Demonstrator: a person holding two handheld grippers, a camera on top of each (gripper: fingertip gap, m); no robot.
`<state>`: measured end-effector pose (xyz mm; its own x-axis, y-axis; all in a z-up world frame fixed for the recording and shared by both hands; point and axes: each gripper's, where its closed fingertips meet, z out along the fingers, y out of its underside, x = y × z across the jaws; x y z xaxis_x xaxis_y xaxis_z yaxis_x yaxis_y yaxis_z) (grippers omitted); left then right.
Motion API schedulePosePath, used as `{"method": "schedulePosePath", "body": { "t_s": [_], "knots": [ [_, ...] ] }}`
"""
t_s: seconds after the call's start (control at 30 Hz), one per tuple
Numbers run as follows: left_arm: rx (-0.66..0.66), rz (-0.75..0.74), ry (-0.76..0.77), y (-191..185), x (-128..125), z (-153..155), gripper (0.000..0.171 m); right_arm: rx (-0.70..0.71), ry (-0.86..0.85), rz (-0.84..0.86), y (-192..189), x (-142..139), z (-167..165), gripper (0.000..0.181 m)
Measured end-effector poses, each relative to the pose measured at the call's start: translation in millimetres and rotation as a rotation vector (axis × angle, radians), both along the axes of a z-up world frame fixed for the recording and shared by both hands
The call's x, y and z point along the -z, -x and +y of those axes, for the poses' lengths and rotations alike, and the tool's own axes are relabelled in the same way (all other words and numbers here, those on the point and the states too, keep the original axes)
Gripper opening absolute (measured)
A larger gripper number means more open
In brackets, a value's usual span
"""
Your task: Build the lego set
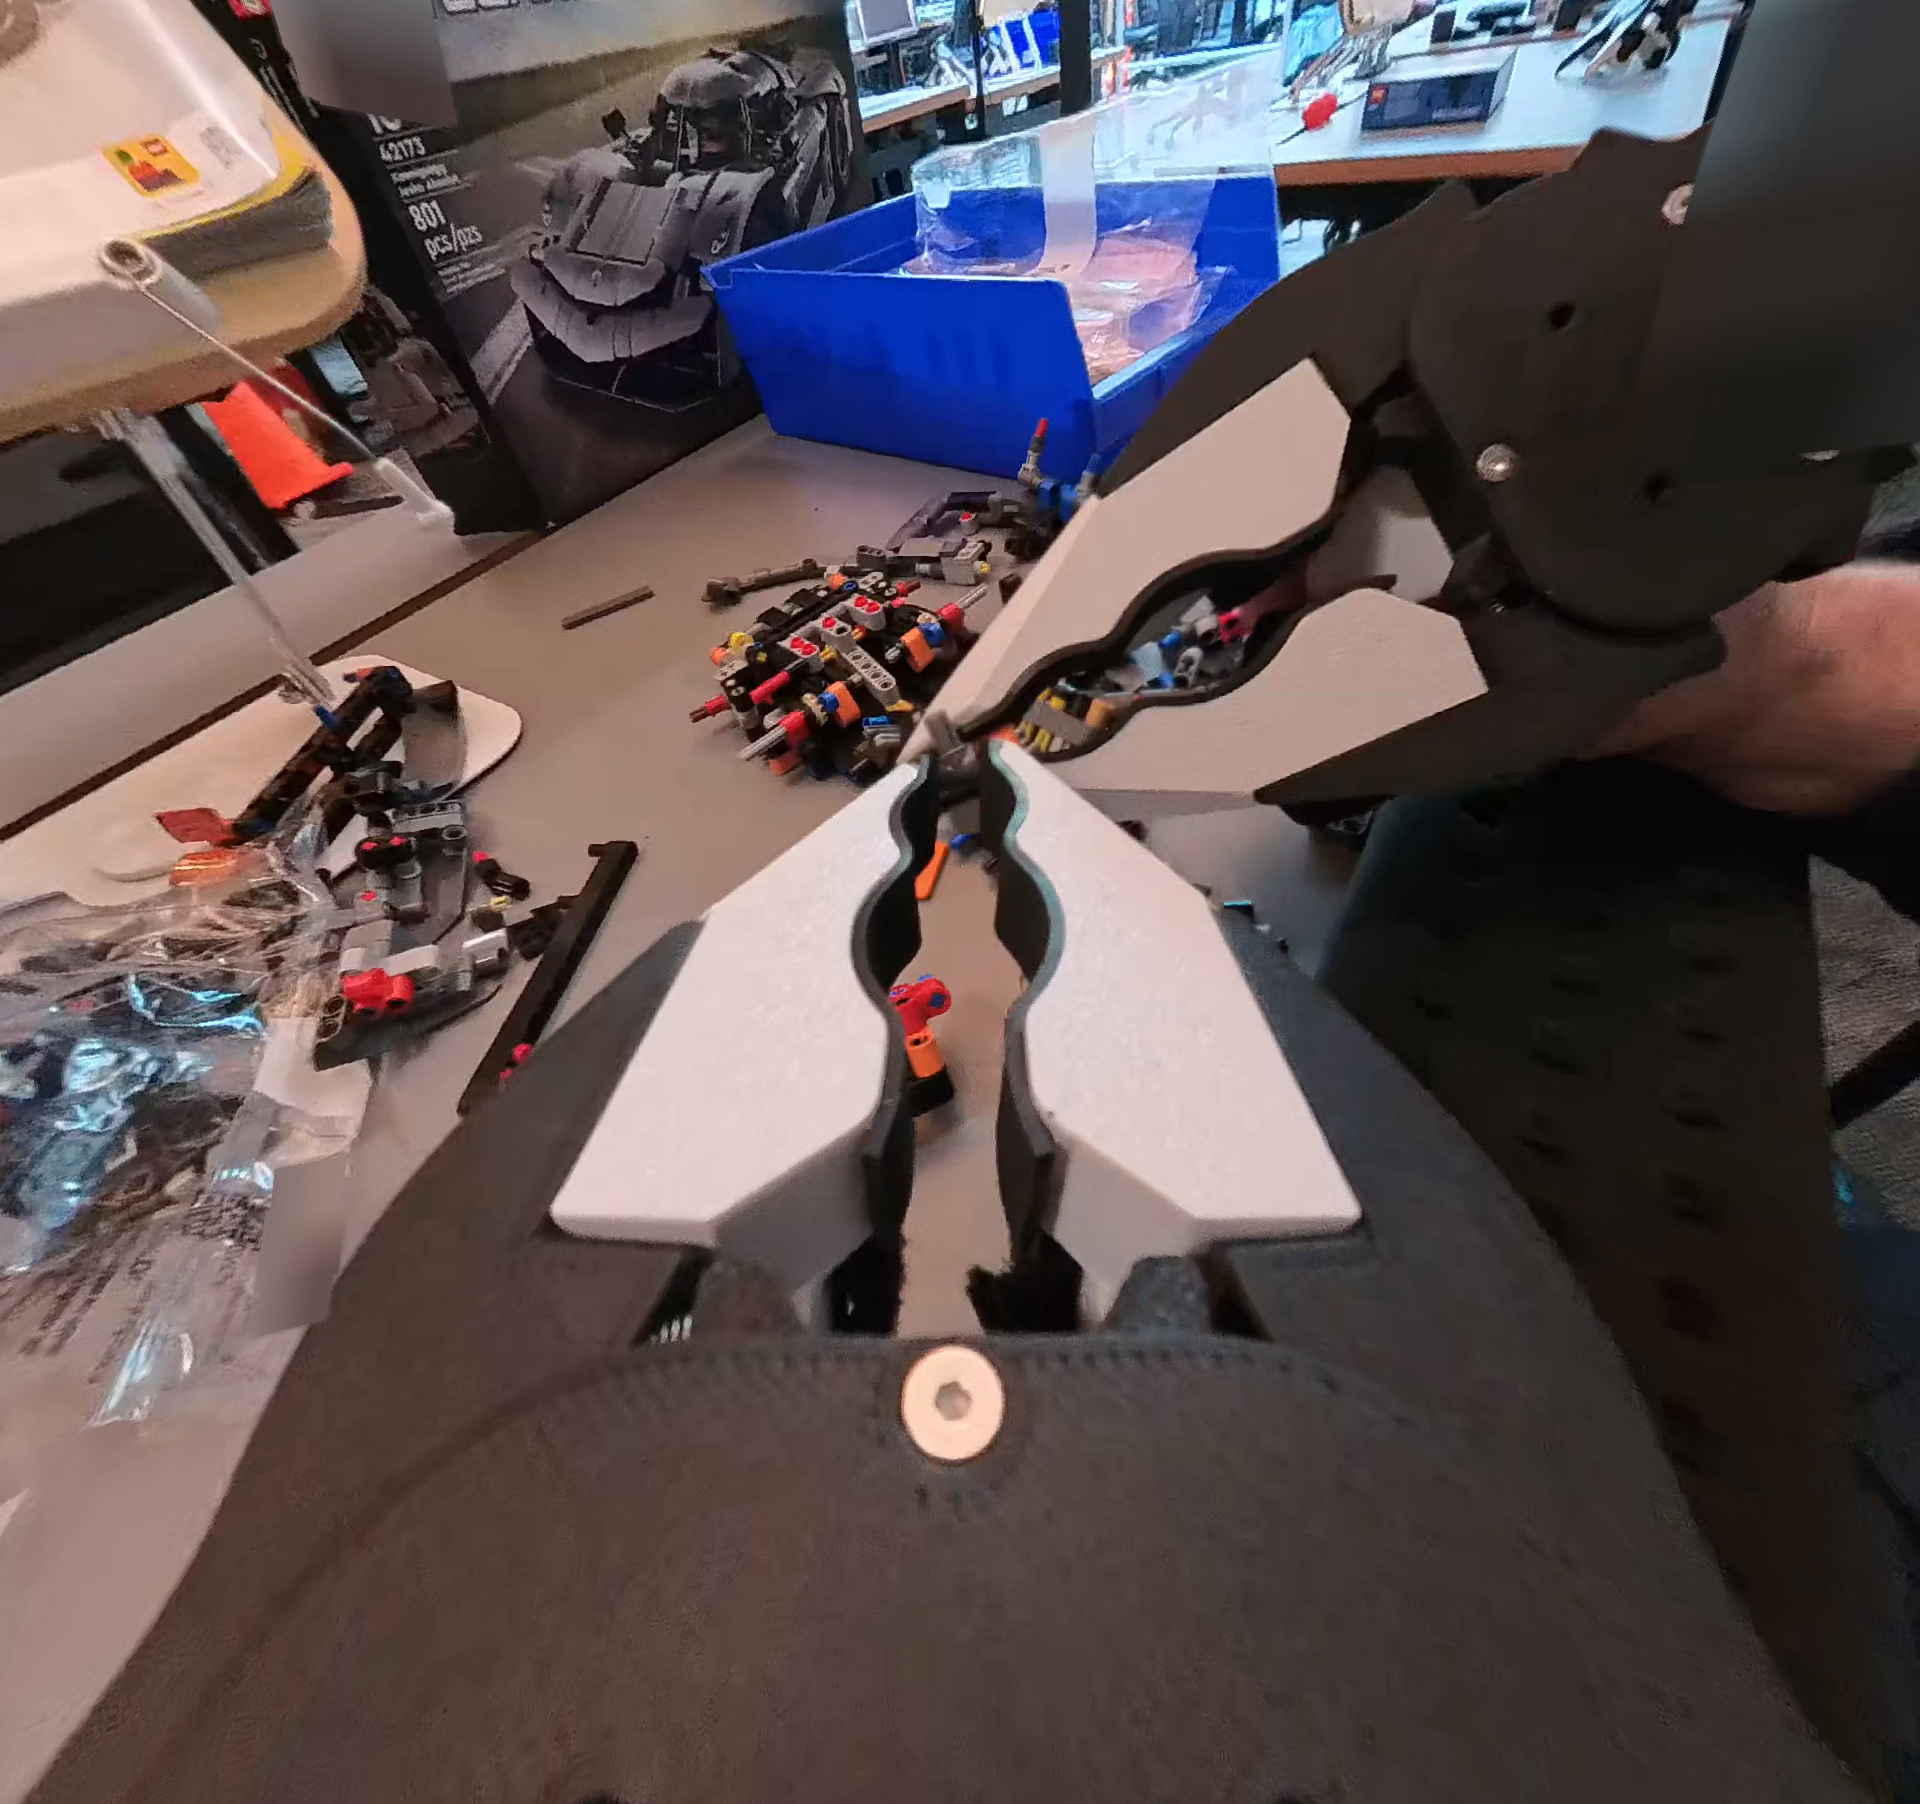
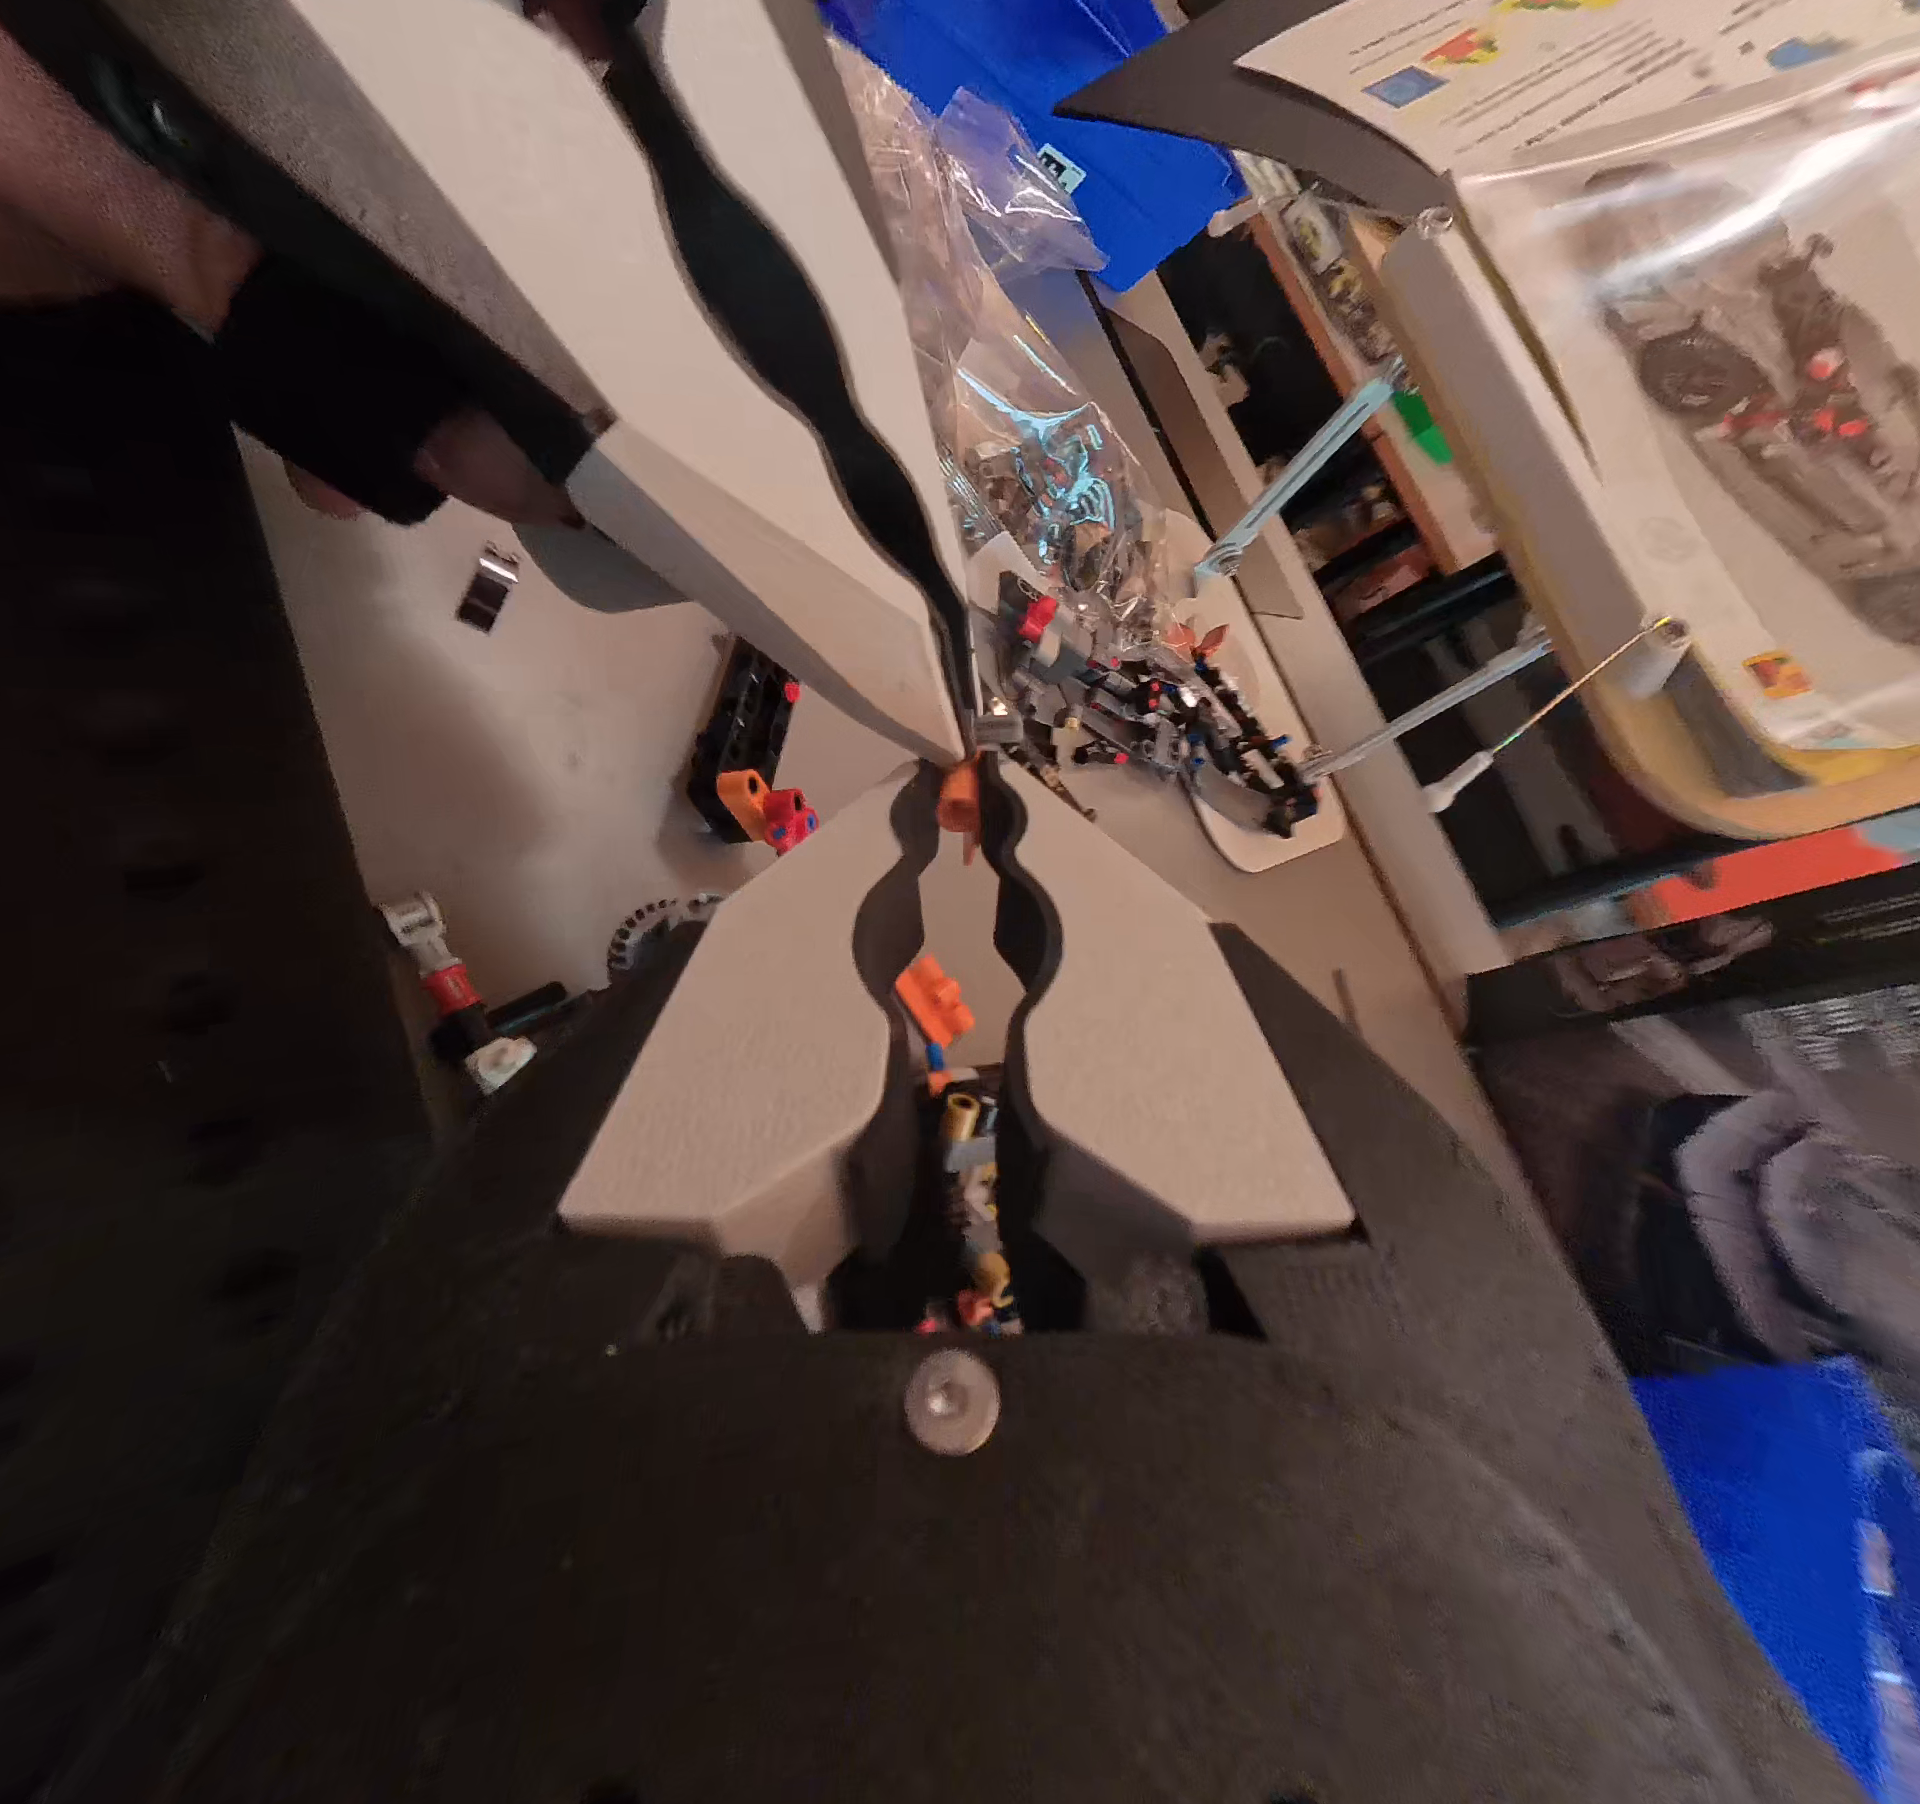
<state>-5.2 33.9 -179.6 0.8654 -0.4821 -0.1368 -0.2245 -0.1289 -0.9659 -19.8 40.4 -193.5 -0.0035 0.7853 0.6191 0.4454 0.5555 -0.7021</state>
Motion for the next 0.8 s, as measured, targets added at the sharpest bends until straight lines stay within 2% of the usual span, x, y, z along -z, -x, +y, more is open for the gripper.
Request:
{"method": "schedulePosePath", "body": {
  "t_s": [0.07,0.2,0.5,0.57,0.6,0.63,0.67,0.7,0.77,0.8],
  "knots": [
    [0.01,-0.032,-0.004,-1,-3,0,0.005,-0.017,0.042,0.012,-1,-1,-2,0.005],
    [0.001,-0.047,0.042,1,3,2,0.004,0.026,-0.043,-0.039,0,6,2,0.005],
    [0.007,-0.087,0.106,3,10,2,0.003,0.022,-0.03,-0.082,0,15,4,0.005],
    [0.01,-0.113,0.109,5,8,2,0.004,0.078,-0.044,-0.148,-6,26,17,0.005],
    [-0.024,-0.211,0.041,18,-8,0,0.003,0.138,-0.052,-0.243,-14,43,31,0.005],
    [-0.03,-0.369,0.01,35,-21,-5,0.003,0.119,-0.035,-0.233,-16,43,30,0.005],
    [-0.032,-0.431,0.005,45,-24,-10,0.003,0.072,-0.017,-0.127,-11,23,19,0.005],
    [-0.034,-0.331,0.034,40,-16,-11,0.003,0.051,-0.01,-0.064,-8,10,12,0.005],
    [-0.036,-0.123,0.105,20,7,-5,0.004,0.056,0.004,-0.143,-6,29,15,0.006],
    [-0.056,-0.064,0.129,18,14,-1,0.004,0.07,0.019,-0.164,-6,34,19,0.005]
  ]
}}
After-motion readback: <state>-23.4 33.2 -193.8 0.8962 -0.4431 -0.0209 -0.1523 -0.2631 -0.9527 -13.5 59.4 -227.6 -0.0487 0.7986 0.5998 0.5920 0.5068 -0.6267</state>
